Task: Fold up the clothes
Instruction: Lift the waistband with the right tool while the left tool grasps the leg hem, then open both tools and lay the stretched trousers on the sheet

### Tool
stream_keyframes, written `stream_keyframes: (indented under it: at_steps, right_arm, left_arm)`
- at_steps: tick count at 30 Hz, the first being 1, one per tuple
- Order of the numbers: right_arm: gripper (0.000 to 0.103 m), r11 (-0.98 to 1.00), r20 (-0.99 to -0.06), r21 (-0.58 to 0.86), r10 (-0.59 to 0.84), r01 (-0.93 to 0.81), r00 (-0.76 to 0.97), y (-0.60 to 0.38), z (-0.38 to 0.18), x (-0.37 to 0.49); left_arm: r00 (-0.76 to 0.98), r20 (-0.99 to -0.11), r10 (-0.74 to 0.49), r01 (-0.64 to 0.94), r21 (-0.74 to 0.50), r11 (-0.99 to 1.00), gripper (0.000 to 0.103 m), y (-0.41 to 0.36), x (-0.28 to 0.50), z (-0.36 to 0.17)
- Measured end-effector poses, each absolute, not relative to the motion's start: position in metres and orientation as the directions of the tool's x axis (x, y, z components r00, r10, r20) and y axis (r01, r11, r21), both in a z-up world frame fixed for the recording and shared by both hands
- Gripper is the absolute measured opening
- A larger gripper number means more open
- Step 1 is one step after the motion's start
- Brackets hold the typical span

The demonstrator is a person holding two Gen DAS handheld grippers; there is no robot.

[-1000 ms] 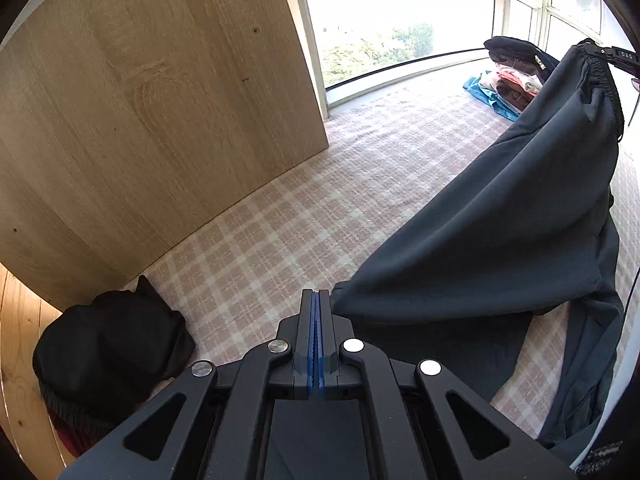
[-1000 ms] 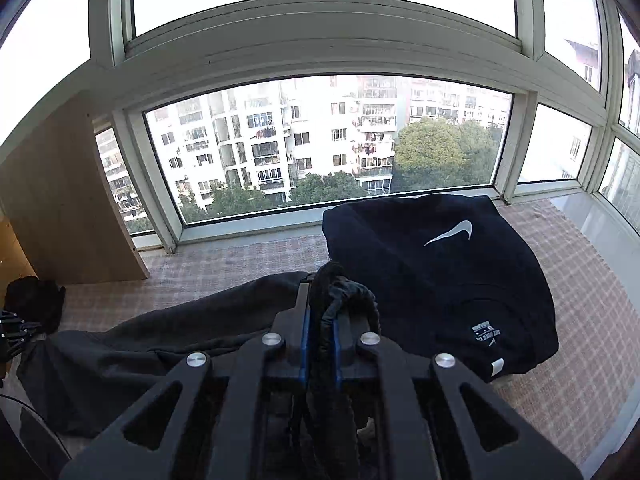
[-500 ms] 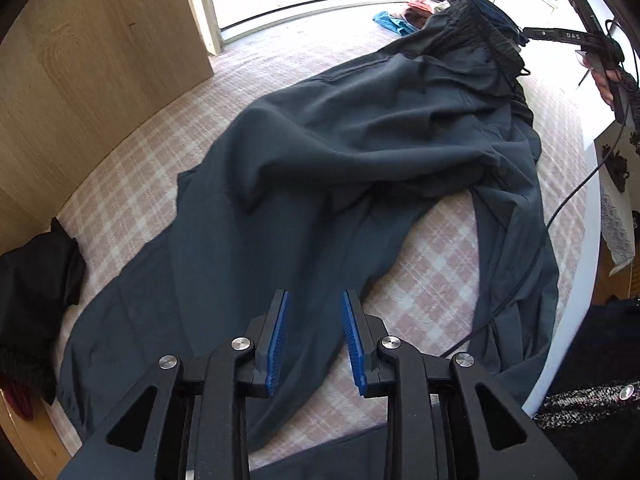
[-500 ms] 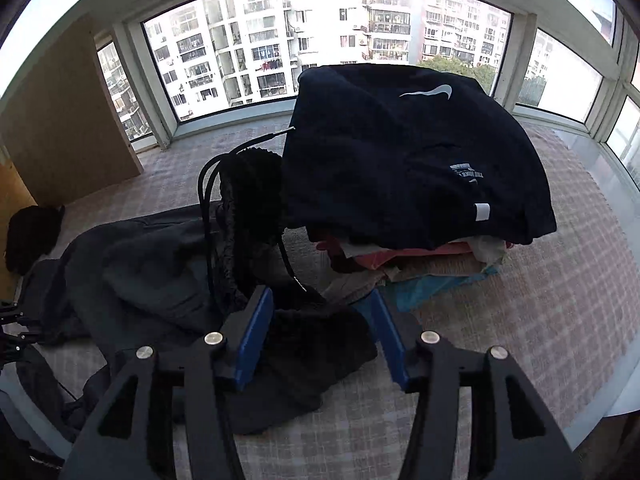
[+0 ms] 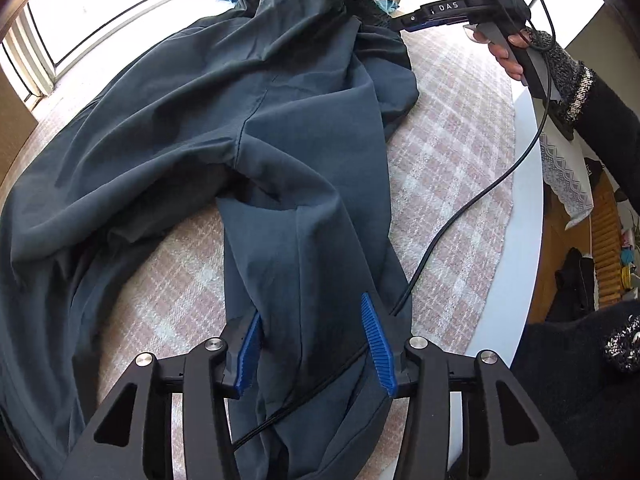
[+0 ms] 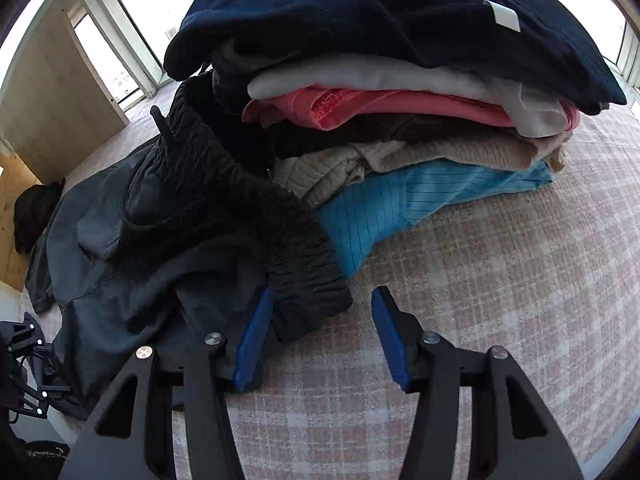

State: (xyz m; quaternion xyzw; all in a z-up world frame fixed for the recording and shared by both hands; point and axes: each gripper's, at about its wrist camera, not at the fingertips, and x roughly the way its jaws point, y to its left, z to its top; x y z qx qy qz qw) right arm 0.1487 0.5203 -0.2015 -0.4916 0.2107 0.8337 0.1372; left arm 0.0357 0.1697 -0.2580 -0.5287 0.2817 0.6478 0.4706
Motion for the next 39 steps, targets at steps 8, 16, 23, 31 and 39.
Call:
stream_keyframes:
  at_steps: [8,16,23,31,39]
  right_arm:
    - [0.014,-0.852,-0.823,0.333,-0.054,-0.404,-0.565,0.524,-0.193,0.151]
    - [0.007,-0.876,-0.708,0.344,-0.005,-0.338,-0.707,0.506,-0.088,0.206]
    - [0.007,-0.889,-0.666,0.286,0.083,-0.357,-0.741,0.492,-0.008,0.247]
    - [0.010,-0.829,-0.927,0.078,0.143,-0.554,-0.345,0.494,-0.118,0.264]
    - [0.032,-0.798,-0.918,0.101,0.156,-0.595,-0.366,0.506,-0.126,0.261]
  left_arm:
    - [0.065,-0.946,0.318,-0.867,-0.212,-0.452,0.005,0.181,0.018,-0.268]
    - [0.014,-0.908,0.418,-0.818,-0.251,-0.517,0.003,0.126,-0.010,-0.196]
    - [-0.074,-0.879,0.471,-0.841,-0.199,-0.503,0.003,0.094,-0.013,-0.118]
    - [0.102,-0.936,0.338,-0.862,-0.253,-0.439,0.003,0.095,0.015,-0.183]
    - [0.184,-0.963,0.197,-0.864,-0.254,-0.435,0.020,0.074,0.028,-0.232]
